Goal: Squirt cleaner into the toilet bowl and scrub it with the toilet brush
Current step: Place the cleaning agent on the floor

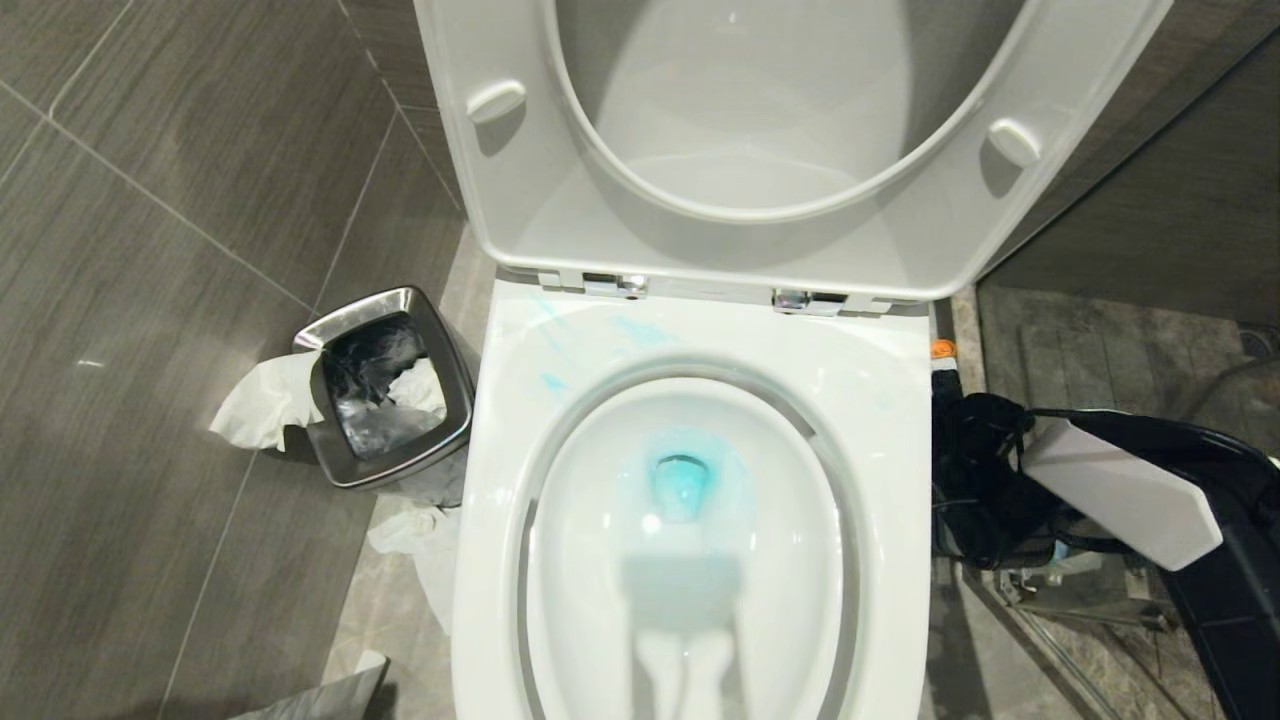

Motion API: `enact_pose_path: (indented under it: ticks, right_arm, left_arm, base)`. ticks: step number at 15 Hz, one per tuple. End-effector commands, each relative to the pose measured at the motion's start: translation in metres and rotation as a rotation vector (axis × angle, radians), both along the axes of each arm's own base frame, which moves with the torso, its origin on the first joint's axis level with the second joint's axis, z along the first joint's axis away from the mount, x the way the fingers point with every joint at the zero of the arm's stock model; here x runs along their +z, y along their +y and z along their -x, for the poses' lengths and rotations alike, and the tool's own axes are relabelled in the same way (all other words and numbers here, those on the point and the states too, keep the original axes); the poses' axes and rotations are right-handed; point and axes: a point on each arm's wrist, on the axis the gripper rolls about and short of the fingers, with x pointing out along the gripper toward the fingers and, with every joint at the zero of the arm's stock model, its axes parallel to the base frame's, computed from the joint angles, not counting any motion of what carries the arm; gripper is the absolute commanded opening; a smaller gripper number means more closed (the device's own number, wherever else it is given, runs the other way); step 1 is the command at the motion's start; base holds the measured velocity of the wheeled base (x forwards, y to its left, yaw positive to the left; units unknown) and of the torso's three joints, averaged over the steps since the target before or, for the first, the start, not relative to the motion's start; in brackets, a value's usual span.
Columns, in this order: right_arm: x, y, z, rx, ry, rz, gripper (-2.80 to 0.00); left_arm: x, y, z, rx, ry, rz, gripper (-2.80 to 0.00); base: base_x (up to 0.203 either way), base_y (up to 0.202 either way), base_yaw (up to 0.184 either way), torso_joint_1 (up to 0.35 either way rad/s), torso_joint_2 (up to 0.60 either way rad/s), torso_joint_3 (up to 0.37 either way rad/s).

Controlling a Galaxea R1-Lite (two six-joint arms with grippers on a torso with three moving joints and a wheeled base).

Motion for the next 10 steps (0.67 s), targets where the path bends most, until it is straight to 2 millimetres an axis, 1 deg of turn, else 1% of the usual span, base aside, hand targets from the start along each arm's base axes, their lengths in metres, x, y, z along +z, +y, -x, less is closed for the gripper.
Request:
enact_pose_path:
  ticks: [1, 3, 5, 7, 8, 10]
  right_arm:
    - [0.01, 0.0, 0.024, 0.003, 0.03, 0.003, 0.0]
    - [0.021, 0.0, 0.046, 0.005, 0.047, 0.004, 0.0]
    - [0.048, -0.001, 0.069, 0.007, 0.037, 0.005, 0.0]
    - [0.071, 0.002, 0.1, 0.018, 0.042, 0.006, 0.0]
    - [0.08, 0.005, 0.118, 0.028, 0.054, 0.008, -2.8]
    - [0.101, 0.007, 0.149, 0.042, 0.042, 0.009, -2.8]
  left_arm:
    - [0.0, 0.0, 0.0, 0.0, -0.001, 0.0, -2.8]
    - [0.0, 0.0, 0.0, -0.002, 0.0, 0.0, -2.8]
    - [0.0, 0.0, 0.0, 0.0, 0.0, 0.0, -2.8]
    - [0.0, 0.0, 0.0, 0.0, 0.0, 0.0, -2.8]
    - [0.0, 0.0, 0.0, 0.001, 0.0, 0.0, -2.8]
    - [0.0, 0.0, 0.0, -0.001, 0.0, 0.0, -2.8]
  base:
    - [0.0, 0.0, 0.0, 0.0, 0.0, 0.0]
    - [0.0, 0.0, 0.0, 0.0, 0.0, 0.0]
    - [0.0, 0.0, 0.0, 0.0, 0.0, 0.0]
    - [0.0, 0.0, 0.0, 0.0, 0.0, 0.0]
    - [0.0, 0.0, 0.0, 0.0, 0.0, 0.0]
    - [0.0, 0.0, 0.0, 0.0, 0.0, 0.0]
